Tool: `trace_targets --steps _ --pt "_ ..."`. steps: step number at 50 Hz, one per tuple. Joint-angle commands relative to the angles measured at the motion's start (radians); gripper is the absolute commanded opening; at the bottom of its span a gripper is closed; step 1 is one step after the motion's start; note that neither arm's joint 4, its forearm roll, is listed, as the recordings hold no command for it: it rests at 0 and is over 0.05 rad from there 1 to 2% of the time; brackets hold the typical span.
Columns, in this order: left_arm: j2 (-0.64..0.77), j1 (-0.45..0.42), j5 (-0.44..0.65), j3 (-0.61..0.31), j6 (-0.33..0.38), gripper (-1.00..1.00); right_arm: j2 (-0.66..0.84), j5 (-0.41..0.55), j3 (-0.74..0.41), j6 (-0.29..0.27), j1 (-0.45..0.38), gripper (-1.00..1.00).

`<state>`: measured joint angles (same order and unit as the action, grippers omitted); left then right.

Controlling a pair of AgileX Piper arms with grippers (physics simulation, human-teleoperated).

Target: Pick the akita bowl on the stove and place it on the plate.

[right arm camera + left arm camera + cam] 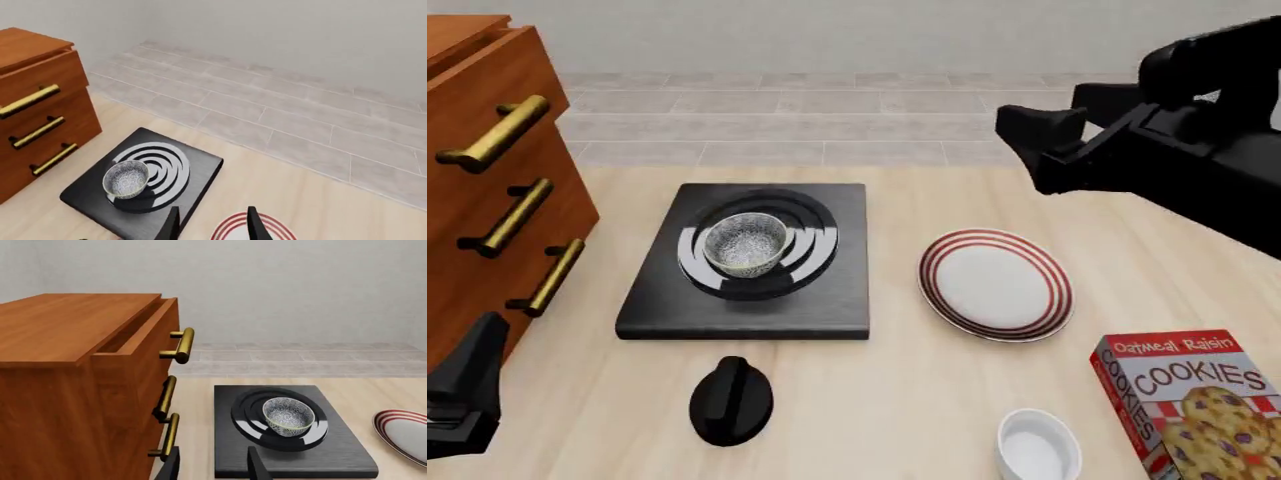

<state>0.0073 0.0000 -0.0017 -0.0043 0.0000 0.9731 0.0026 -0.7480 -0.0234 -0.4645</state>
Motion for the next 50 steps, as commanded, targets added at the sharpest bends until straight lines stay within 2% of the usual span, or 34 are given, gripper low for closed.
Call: trace_targets --steps 1,3,4,9,11,20,21,28,33,41,50 --pt "0.0 0.0 0.0 0.0 0.0 1.0 0.155 0.073 -0.147 0.0 -0.078 1.0" --pt "0.0 0.0 0.0 0.0 0.0 1.0 0.185 0.083 -0.168 0.008 -0.088 1.0" --pt "0.0 0.0 0.0 0.0 0.0 1.0 0.21 0.091 -0.187 0.032 -0.101 1.0" --pt "0.0 0.0 0.0 0.0 0.0 1.0 0.244 0.103 -0.212 0.041 -0.119 1.0" --pt "0.0 0.0 0.0 0.0 0.0 1.0 0.292 0.125 -0.253 0.068 -0.145 1.0" --pt "0.0 0.0 0.0 0.0 0.0 1.0 0.34 0.145 -0.301 0.096 -0.163 1.0" --pt "0.0 0.0 0.0 0.0 0.0 1.0 0.375 0.16 -0.334 0.105 -0.185 1.0" --pt "0.0 0.0 0.0 0.0 0.0 1.0 0.414 0.192 -0.386 0.108 -0.198 1.0" --pt "0.0 0.0 0.0 0.0 0.0 1.0 0.454 0.209 -0.422 0.136 -0.222 1.0" --pt "0.0 0.0 0.0 0.0 0.0 1.0 0.506 0.247 -0.498 0.148 -0.227 1.0" --pt "0.0 0.0 0.0 0.0 0.0 1.0 0.564 0.274 -0.548 0.147 -0.228 1.0"
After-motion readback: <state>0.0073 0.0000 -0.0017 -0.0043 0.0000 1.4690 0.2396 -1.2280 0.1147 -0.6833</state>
